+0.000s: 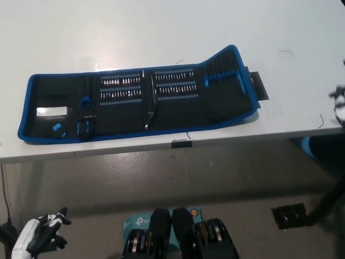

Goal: The robot uses its right hand to lift an edge of the toolkit kept in middle of the desk and make one fold in it

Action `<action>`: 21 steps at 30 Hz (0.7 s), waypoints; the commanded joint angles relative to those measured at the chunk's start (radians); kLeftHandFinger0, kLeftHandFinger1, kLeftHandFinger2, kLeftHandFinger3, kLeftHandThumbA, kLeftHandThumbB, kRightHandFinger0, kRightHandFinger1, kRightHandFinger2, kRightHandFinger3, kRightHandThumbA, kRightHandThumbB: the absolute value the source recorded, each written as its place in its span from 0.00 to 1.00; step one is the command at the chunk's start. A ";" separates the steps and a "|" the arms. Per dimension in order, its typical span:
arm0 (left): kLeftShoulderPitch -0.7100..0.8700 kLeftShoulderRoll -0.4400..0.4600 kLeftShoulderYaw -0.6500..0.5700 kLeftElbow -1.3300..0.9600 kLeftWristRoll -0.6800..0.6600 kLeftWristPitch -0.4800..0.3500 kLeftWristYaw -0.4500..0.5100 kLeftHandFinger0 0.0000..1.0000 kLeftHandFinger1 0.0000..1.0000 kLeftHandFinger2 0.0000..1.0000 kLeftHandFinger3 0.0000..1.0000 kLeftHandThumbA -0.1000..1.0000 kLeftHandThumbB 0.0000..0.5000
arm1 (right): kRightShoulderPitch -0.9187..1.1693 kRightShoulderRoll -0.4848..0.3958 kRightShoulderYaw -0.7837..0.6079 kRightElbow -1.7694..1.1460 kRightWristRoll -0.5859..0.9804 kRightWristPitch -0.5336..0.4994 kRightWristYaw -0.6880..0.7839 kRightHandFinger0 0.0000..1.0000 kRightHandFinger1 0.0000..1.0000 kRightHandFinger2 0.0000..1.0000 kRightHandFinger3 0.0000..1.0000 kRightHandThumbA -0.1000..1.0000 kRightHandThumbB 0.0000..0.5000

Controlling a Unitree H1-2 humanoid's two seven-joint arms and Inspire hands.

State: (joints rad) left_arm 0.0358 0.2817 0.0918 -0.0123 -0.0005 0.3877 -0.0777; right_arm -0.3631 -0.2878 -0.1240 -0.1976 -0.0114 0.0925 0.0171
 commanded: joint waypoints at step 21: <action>0.015 -0.008 0.003 -0.025 -0.005 -0.016 -0.003 0.37 0.29 0.13 0.43 0.74 0.29 | -0.230 0.250 0.047 0.233 0.051 0.284 -0.021 1.00 1.00 0.88 1.00 0.59 0.35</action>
State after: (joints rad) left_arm 0.0461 0.2687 0.0951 -0.0132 -0.0069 0.3880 -0.0775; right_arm -0.5316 -0.0640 -0.0542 0.0185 0.0099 0.3053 0.0261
